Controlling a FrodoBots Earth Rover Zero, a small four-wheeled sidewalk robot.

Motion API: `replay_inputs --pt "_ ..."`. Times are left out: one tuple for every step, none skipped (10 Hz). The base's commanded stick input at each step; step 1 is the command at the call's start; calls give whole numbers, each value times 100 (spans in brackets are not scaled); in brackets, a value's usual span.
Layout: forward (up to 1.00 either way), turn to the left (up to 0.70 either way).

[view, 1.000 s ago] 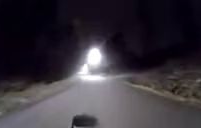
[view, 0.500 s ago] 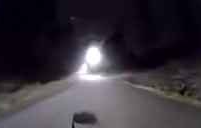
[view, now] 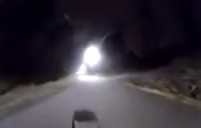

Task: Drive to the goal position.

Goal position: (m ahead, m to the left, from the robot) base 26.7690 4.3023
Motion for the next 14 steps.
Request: replay_inputs --pt "100 7" --pt "100 8" --pt "100 7" --pt "100 8" --pt "100 8" --pt "100 7" --pt "100 15" --pt "100 17" --pt "100 19" --pt "100 15" --pt "100 11" --pt "100 5" --pt "100 3" --pt "100 3"
